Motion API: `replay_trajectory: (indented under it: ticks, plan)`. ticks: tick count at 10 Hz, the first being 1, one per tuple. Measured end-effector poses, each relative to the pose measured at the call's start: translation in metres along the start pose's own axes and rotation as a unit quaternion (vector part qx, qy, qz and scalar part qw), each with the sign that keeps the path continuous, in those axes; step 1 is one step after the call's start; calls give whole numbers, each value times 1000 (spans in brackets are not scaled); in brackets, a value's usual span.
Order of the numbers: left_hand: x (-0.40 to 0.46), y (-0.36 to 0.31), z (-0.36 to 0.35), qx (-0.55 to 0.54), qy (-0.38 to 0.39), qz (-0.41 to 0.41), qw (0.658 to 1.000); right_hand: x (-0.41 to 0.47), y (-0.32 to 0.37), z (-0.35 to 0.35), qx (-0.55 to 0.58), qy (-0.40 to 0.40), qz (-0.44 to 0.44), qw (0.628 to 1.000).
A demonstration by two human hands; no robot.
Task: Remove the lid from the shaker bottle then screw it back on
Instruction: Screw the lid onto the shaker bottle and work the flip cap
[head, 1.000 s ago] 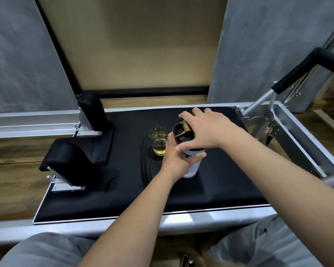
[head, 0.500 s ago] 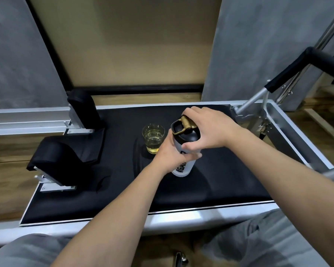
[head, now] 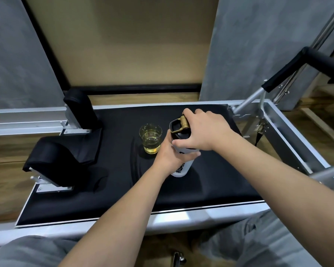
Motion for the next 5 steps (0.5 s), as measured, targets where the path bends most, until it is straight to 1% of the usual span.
replay_trajectory:
  ticks: [1,2,3,4,5]
  plan:
    - [-9,-3,-1,-7,-40,-31,999,-1,5,-2,1,11,-32,999]
    - [-12,-9,-3,-25,-63,-5,998,0,5,2,8,13,-7,1000]
    - [-10,-15,-1,-33,-39,-7,999,1,3,6,23,16,45,999]
    - [-11,-32,-3,-14,28,-22,999,-3,1,7,19,1,129,991]
    - [-8,-32,-3,-23,54,-10,998,-6,4,5,-9,-20,149,989]
Point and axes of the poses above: each hand's wrist, its own x-axis towards the middle knuckle, its own z-axis out of the back of the hand, y = z × x, the point moved 5 cm from there along x, towards the middle knuckle, and after that the axes turned 10 degrees about -x, right-handed, at the moved point
